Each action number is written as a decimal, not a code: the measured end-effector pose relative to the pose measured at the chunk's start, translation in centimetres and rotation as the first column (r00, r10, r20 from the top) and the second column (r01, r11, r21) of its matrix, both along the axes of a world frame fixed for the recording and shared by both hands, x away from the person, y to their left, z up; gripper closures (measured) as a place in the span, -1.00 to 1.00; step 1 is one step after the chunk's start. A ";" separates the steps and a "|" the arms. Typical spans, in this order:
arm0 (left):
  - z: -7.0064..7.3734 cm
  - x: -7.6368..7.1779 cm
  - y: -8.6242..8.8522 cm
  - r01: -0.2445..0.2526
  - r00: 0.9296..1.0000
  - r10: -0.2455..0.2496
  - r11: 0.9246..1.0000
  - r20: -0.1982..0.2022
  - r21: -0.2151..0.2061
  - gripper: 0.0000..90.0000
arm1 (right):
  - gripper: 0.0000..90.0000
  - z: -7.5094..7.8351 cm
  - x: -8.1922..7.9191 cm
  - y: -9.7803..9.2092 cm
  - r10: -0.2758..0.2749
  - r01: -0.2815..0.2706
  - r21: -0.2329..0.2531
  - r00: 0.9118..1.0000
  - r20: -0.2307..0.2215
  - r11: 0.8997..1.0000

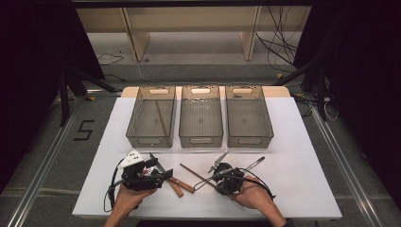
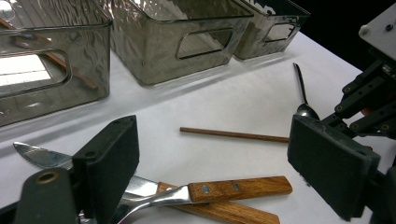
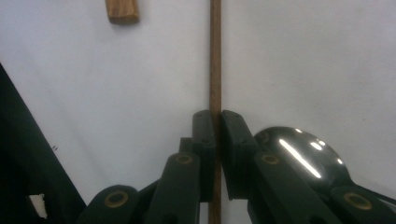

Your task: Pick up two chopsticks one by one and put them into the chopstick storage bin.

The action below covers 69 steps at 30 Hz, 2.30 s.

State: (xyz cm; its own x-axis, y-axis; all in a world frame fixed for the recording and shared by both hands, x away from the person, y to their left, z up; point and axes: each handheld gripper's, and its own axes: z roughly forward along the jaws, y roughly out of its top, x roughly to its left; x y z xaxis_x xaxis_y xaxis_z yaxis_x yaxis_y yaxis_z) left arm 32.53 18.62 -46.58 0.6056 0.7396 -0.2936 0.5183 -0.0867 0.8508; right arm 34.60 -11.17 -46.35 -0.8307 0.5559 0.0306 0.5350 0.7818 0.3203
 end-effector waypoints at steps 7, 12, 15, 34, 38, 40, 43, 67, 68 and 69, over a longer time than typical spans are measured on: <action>0.1 0.0 -0.2 -0.001 1.000 0.001 1.000 -0.011 -0.003 -0.64 | 0.89 0.8 0.3 -0.9 -0.011 0.011 0.064 1.000 0.014 0.998; 0.3 0.0 -0.7 0.007 0.999 -0.008 1.000 -0.045 -0.025 -0.63 | 0.89 1.7 0.3 -1.4 -0.021 0.017 0.129 0.999 0.031 0.992; 0.4 -0.1 -1.3 0.013 0.998 -0.015 0.999 -0.065 -0.038 -0.63 | 0.89 2.3 0.4 -1.7 -0.031 0.021 0.185 0.998 0.053 0.983; 0.8 0.6 -4.8 0.057 0.975 -0.102 0.973 -0.196 -0.223 -0.36 | 0.89 3.6 -1.0 -0.5 -0.037 -0.015 0.360 0.990 0.139 0.933; 1.0 0.9 -5.6 0.069 0.971 -0.120 0.968 -0.207 -0.241 -0.21 | 0.89 3.7 -1.3 -0.3 -0.030 -0.028 0.373 0.988 0.150 0.927; 1.0 1.1 -6.0 0.073 0.969 -0.130 0.964 -0.212 -0.255 -0.11 | 0.89 3.8 -1.4 -0.2 -0.028 -0.034 0.377 0.987 0.158 0.926; 1.0 1.3 -6.2 0.078 0.965 -0.141 0.959 -0.220 -0.272 0.03 | 0.89 3.9 -1.4 -0.2 -0.027 -0.041 0.386 0.985 0.169 0.922; 1.1 1.8 -6.1 0.125 0.940 -0.247 0.891 -0.234 -0.436 0.86 | 0.89 4.3 -1.9 -0.2 -0.018 -0.061 0.419 0.983 0.182 0.906; 1.2 1.8 -6.0 0.127 0.940 -0.249 0.889 -0.232 -0.439 0.87 | 0.88 4.4 -1.9 -0.2 -0.019 -0.062 0.422 0.983 0.184 0.904; 1.3 1.7 -6.0 0.133 0.943 -0.249 0.891 -0.221 -0.434 0.87 | 0.87 4.4 -2.0 -0.2 -0.021 -0.061 0.428 0.983 0.185 0.902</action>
State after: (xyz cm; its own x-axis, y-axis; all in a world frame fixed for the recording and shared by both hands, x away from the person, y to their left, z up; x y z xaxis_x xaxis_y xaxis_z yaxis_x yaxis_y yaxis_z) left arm 34.23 12.65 -45.32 0.5800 0.3967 -0.7115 0.7366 0.1175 0.6660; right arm 32.63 -11.37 -41.92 -0.8554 0.5059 0.1113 0.4218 0.5556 0.7165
